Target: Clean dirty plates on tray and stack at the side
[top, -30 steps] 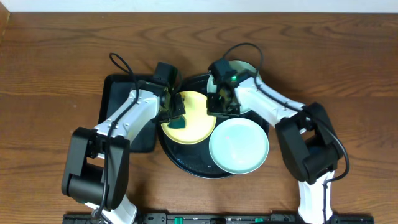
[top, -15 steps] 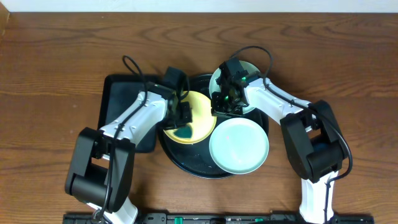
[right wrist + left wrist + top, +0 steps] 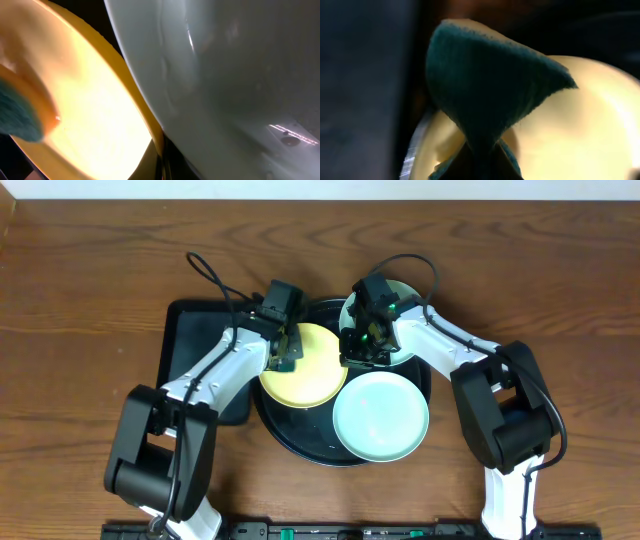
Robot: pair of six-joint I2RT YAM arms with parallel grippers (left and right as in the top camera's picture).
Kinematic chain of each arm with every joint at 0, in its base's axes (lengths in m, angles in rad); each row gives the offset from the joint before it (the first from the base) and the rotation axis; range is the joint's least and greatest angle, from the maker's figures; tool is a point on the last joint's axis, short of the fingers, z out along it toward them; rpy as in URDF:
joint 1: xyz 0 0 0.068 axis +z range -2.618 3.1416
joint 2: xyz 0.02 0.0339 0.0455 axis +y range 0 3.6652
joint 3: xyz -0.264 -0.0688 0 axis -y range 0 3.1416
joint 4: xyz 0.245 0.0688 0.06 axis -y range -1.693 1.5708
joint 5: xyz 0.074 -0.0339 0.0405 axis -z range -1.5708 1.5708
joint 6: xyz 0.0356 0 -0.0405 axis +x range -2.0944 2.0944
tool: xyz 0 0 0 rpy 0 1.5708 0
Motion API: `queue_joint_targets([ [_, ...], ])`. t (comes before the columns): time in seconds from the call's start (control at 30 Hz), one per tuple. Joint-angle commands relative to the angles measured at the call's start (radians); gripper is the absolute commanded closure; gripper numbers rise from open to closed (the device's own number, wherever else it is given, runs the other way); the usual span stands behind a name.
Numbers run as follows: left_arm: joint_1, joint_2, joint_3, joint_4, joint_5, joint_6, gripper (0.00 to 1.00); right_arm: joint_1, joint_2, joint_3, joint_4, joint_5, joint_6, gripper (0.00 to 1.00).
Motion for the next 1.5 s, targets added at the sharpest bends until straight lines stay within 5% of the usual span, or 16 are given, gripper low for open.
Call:
queue_joint_targets([
  [0.0,0.008,0.006,-0.008,-0.072,-0.083,-0.035,0.92,0.016,0.021,-0.026,-0.003,0.062,0.0,0.99],
  [0.33,0.006,0.006,-0.008,-0.182,0.485,0.161,0.92,0.022,0.021,-0.026,0.0,0.073,0.0,0.99],
  [0.6,0.008,0.006,-0.008,0.011,0.44,0.161,0.93,0.026,0.021,-0.026,0.014,0.073,0.0,0.99],
  [0.87,0.016,0.006,0.01,0.076,0.054,0.128,0.93,0.026,0.021,-0.026,0.014,0.078,0.0,0.99],
  [1.47,0.355,-0.016,0.472,-0.536,0.206,0.206,0.93,0.058,-0.019,0.027,-0.047,0.155,-0.076,0.99],
])
